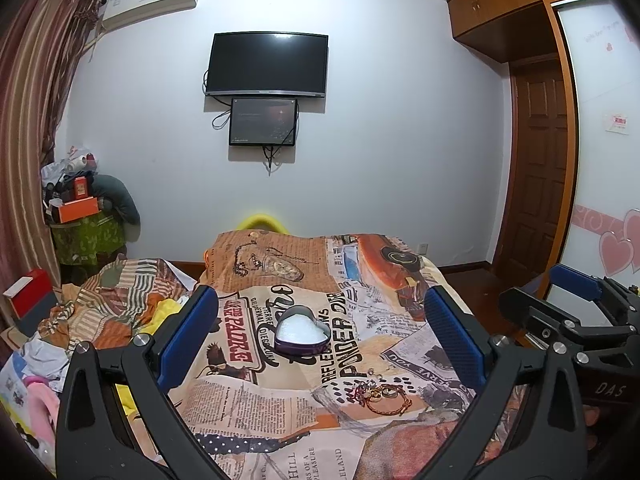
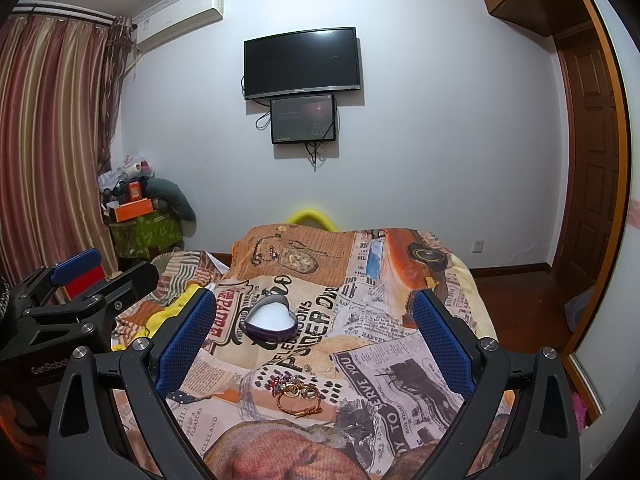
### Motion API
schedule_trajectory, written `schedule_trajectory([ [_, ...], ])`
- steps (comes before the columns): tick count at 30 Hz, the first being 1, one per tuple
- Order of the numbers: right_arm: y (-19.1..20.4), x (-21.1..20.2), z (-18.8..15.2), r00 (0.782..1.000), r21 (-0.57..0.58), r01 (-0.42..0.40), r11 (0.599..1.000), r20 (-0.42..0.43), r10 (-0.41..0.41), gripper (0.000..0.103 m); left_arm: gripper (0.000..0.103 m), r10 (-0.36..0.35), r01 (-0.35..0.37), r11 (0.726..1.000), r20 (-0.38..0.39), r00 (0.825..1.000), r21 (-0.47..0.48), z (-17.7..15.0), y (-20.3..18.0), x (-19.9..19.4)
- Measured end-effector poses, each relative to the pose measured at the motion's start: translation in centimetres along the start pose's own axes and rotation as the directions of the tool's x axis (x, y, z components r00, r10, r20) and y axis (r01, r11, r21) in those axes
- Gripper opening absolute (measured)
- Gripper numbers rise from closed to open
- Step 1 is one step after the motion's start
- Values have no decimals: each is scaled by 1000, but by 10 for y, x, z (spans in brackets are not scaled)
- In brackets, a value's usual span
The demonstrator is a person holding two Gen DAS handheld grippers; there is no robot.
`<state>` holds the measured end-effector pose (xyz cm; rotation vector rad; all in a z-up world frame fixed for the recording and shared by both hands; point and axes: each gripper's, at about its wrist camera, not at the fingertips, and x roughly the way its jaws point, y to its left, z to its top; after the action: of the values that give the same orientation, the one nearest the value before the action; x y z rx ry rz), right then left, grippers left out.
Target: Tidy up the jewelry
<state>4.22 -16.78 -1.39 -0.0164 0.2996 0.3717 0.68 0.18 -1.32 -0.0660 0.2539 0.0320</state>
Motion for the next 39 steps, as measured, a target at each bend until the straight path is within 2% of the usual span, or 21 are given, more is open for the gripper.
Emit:
schedule_trajectory([
  [26,0,1,1,1000,0,-1,1000,-2,1,98,103,-1,1,1000,-5,1000,-3,-5,9,-4],
  [39,0,1,1,1000,1,-1,1000,-4,1,98,103,-1,1,1000,-9,1000,-2,1,0,4],
])
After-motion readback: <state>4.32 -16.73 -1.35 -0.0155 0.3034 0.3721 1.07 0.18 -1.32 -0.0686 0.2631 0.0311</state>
